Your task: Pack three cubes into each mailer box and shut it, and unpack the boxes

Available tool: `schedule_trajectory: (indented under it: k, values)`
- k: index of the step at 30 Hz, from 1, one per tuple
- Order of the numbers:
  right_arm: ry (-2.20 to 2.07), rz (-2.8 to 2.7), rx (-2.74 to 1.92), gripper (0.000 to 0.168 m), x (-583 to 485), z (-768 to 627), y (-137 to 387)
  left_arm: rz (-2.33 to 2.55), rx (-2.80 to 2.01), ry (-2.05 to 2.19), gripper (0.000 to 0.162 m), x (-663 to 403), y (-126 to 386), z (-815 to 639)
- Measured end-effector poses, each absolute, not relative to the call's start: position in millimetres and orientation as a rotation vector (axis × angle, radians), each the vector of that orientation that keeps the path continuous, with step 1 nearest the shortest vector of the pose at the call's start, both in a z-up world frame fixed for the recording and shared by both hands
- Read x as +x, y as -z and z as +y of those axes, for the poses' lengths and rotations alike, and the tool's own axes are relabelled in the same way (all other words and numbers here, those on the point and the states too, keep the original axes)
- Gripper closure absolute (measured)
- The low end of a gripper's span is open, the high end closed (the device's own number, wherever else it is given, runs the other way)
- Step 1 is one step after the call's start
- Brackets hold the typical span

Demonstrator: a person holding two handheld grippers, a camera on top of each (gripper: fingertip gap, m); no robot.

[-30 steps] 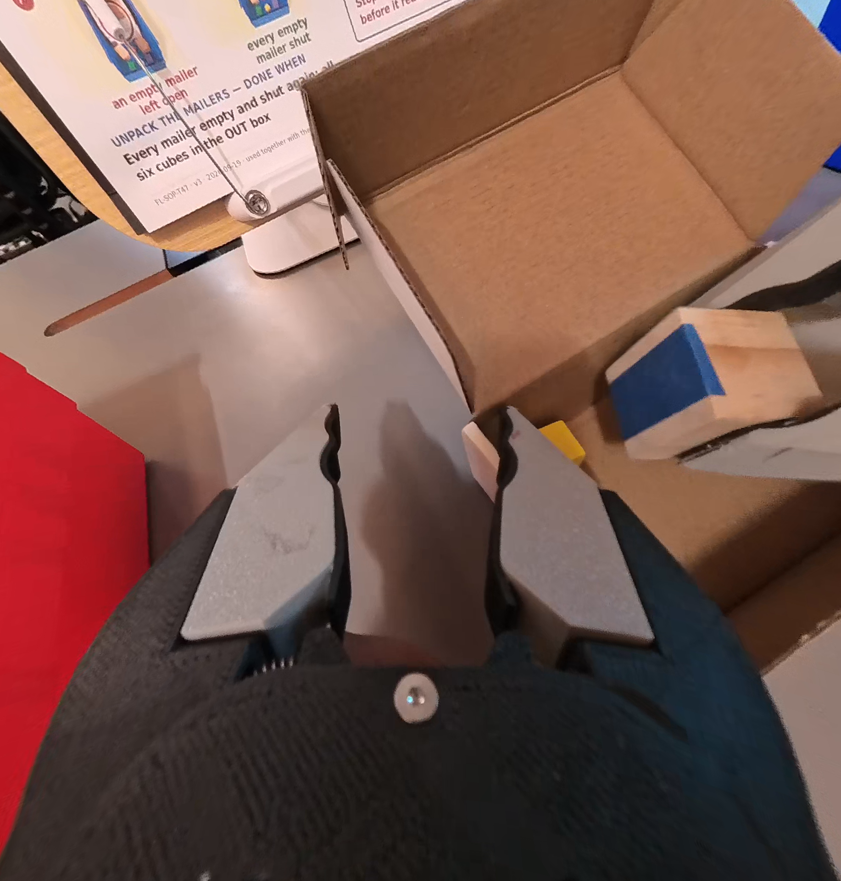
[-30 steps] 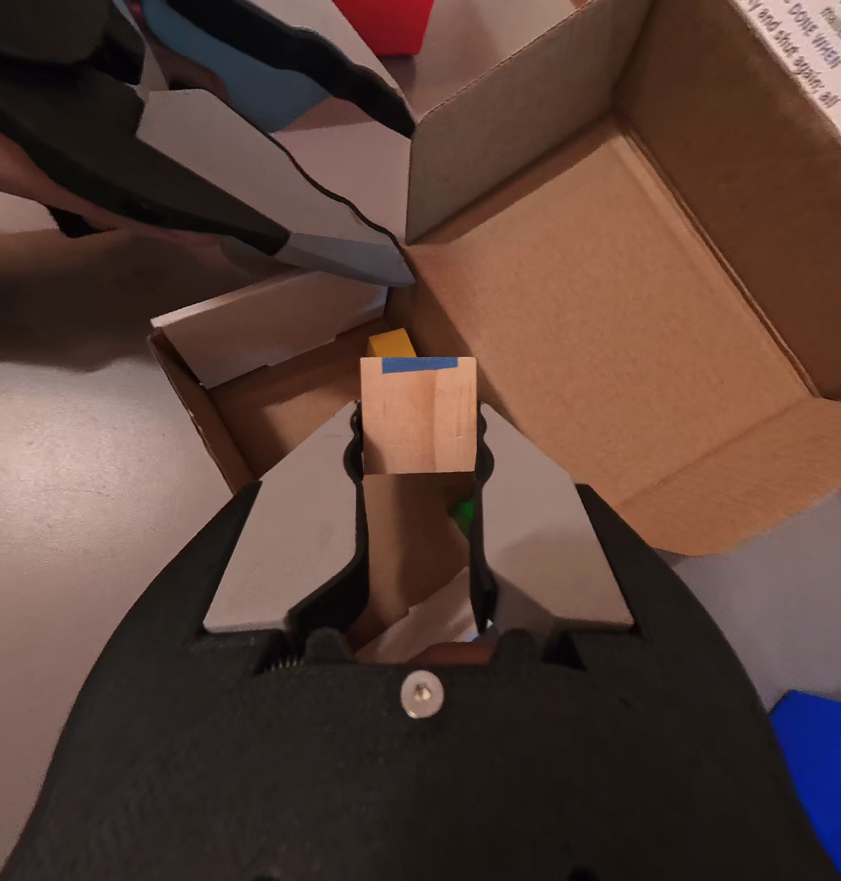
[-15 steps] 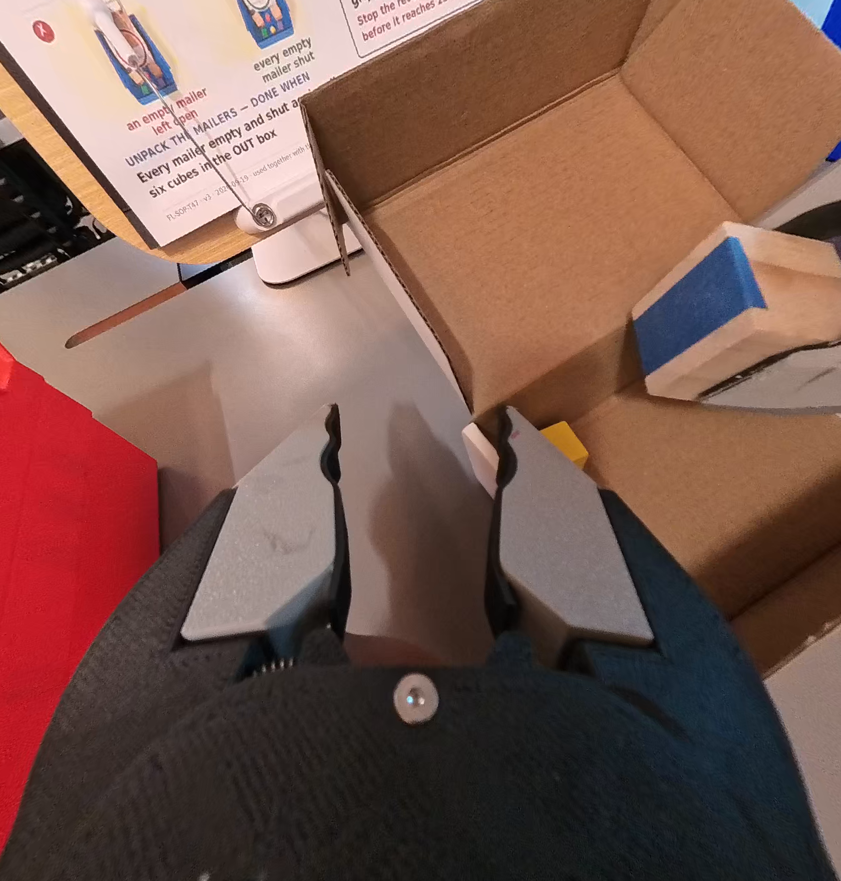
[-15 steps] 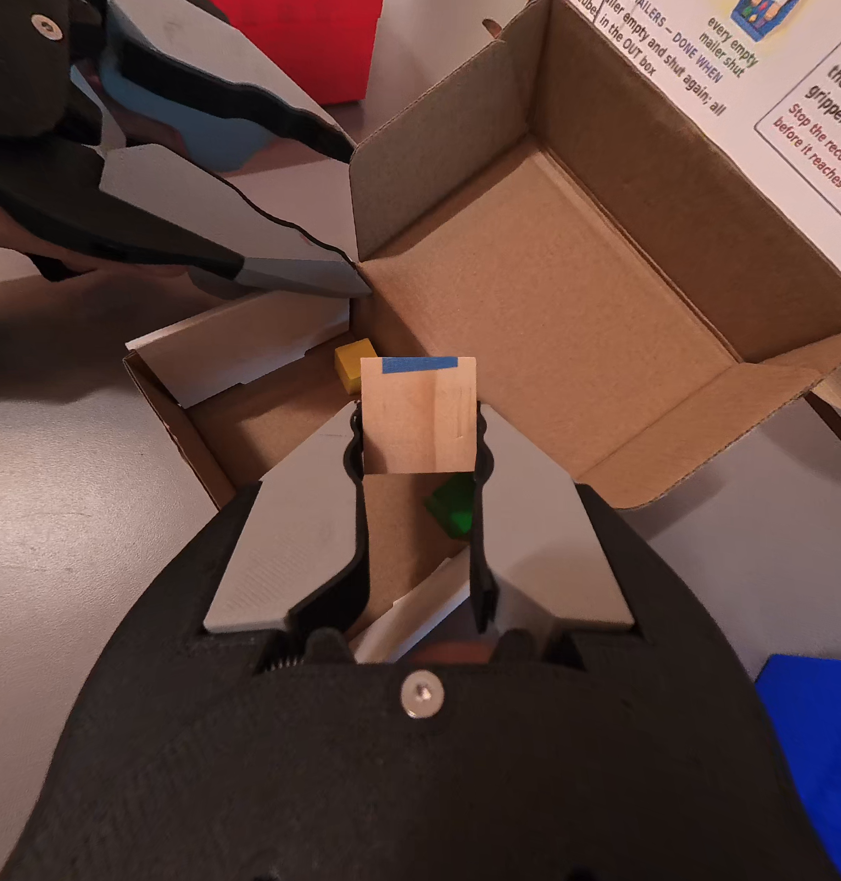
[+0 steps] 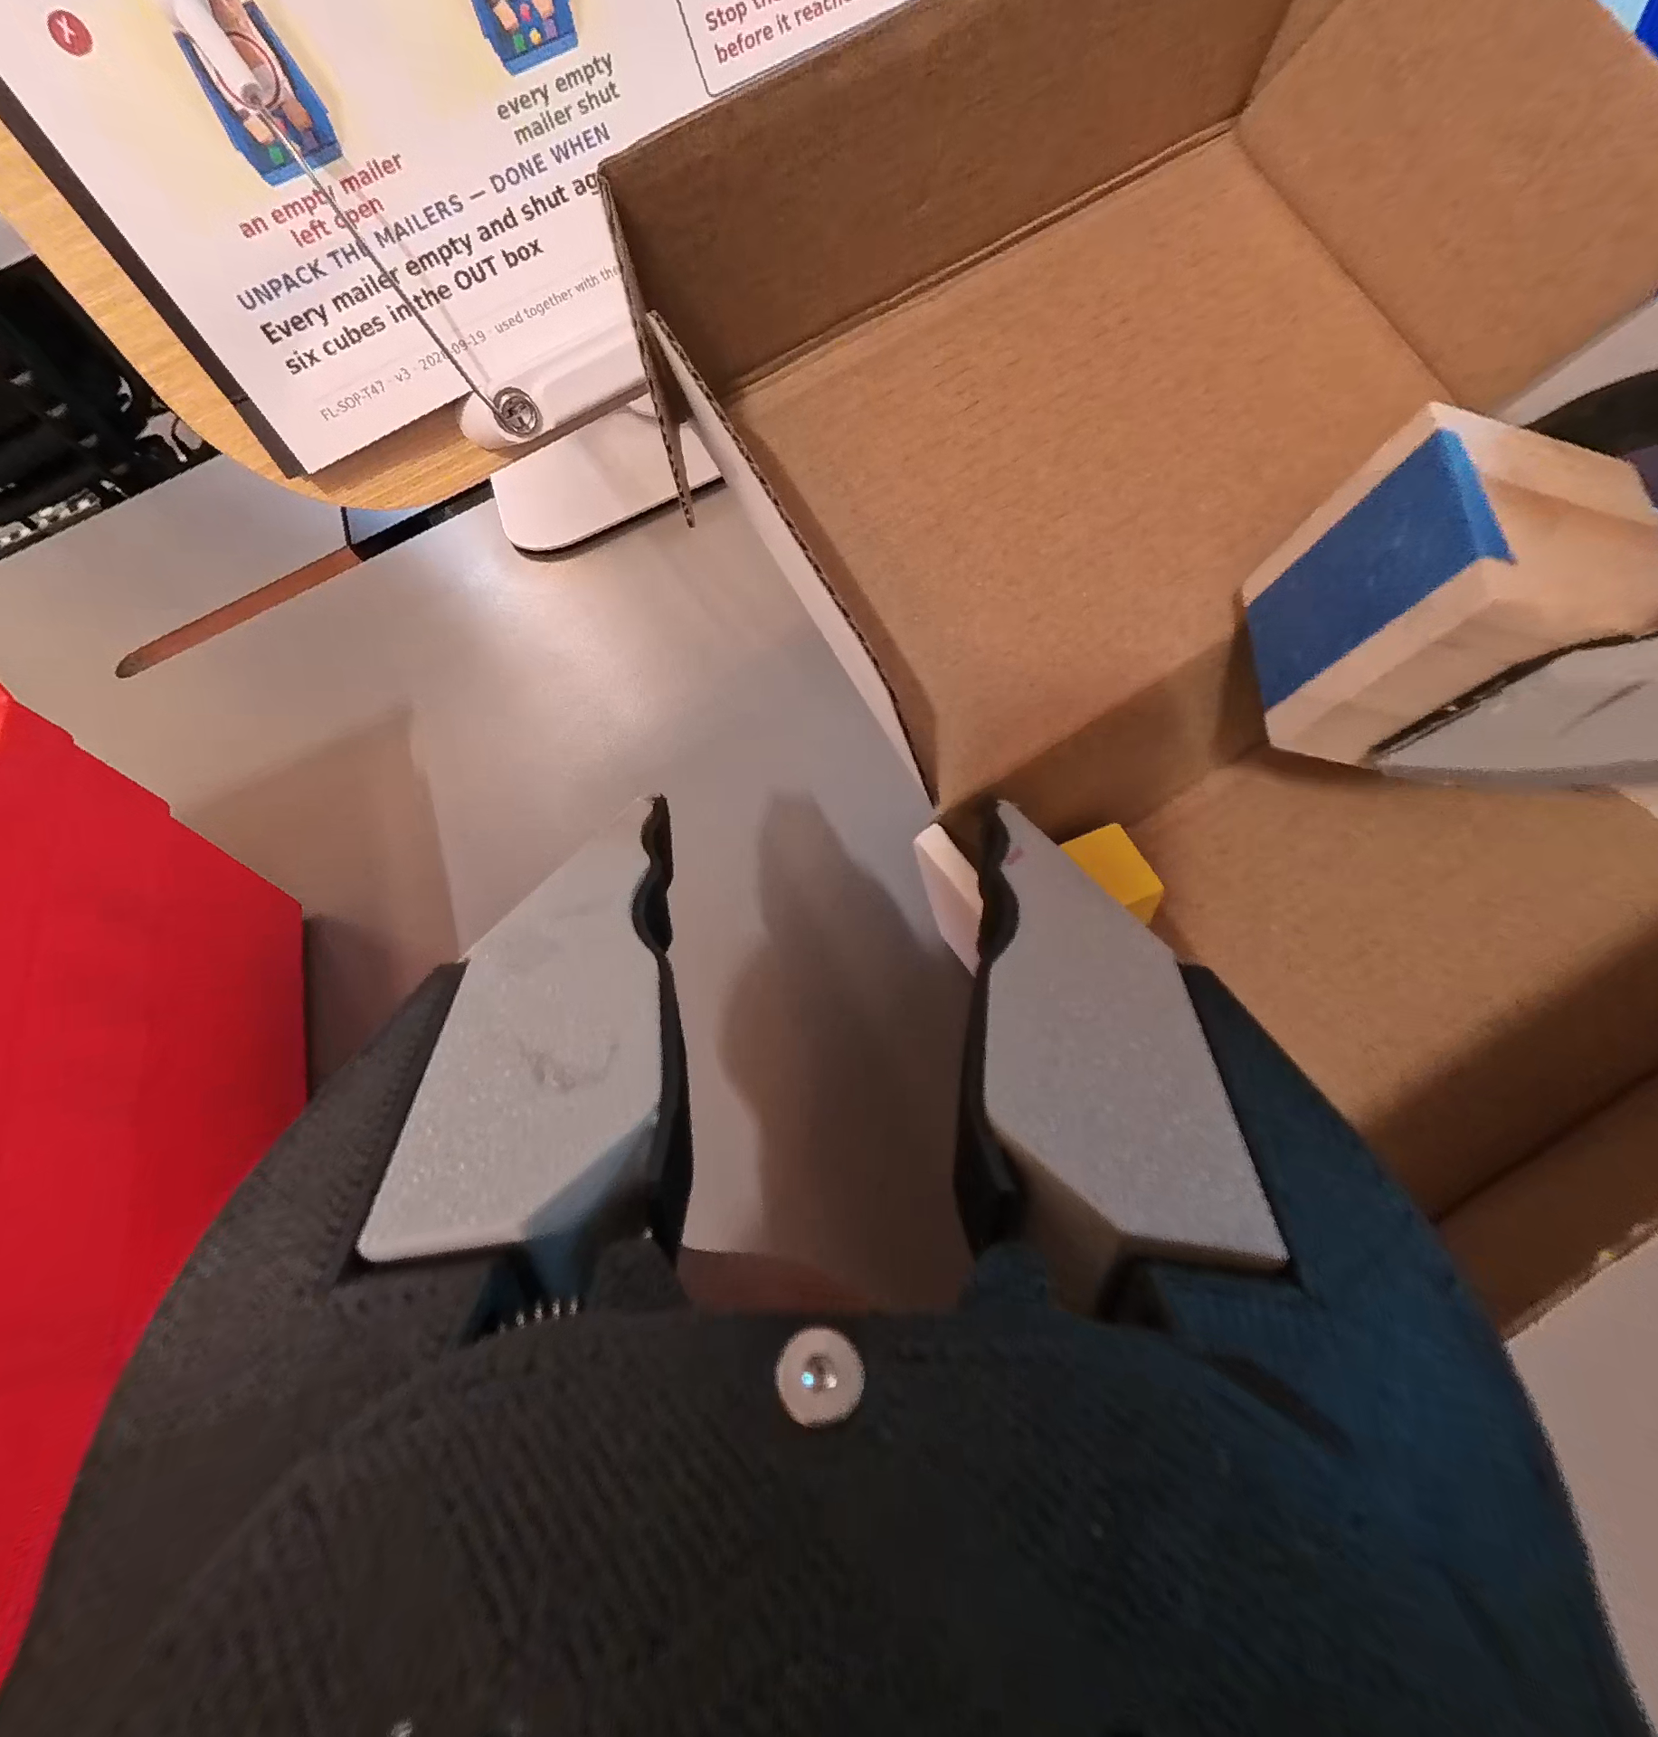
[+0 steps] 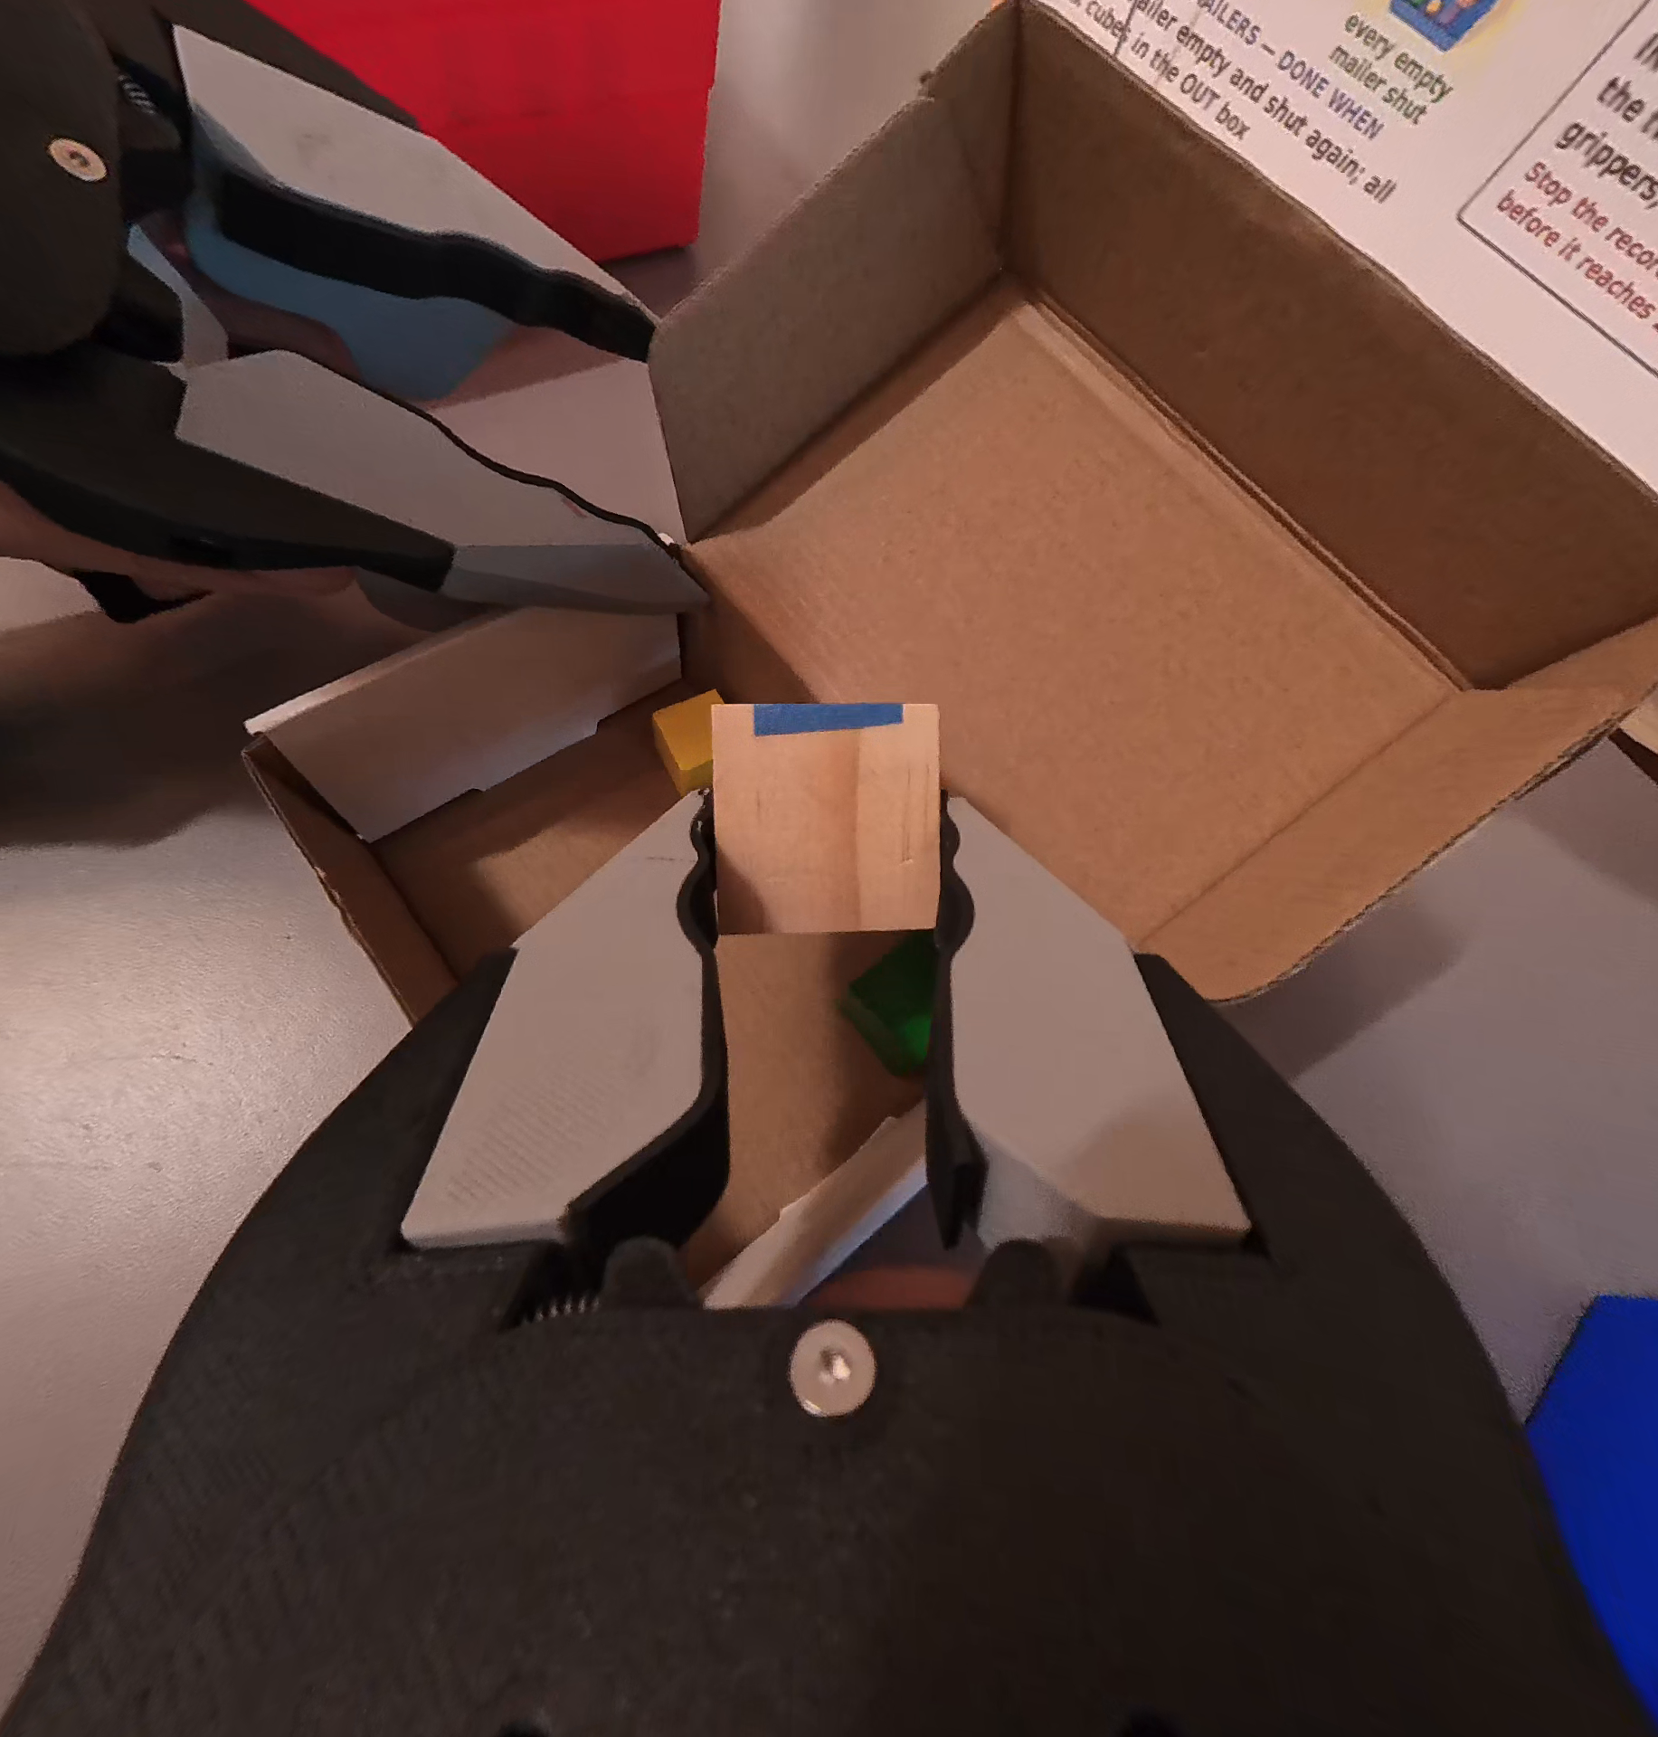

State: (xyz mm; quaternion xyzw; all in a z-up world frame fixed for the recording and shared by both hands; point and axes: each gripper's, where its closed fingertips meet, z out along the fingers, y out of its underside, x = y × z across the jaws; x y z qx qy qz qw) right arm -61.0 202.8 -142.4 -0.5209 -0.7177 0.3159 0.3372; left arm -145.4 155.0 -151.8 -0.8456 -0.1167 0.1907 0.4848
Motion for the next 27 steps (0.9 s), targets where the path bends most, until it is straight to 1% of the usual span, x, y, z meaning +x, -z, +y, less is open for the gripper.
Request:
schedule_trajectory:
  k: [27]
  values:
    - [-0.862,-1.811,-1.365,0.125,-59.2,204.0,141.3,-0.299,-2.055,-0.431,0.098,-145.6,153.2,155.6]
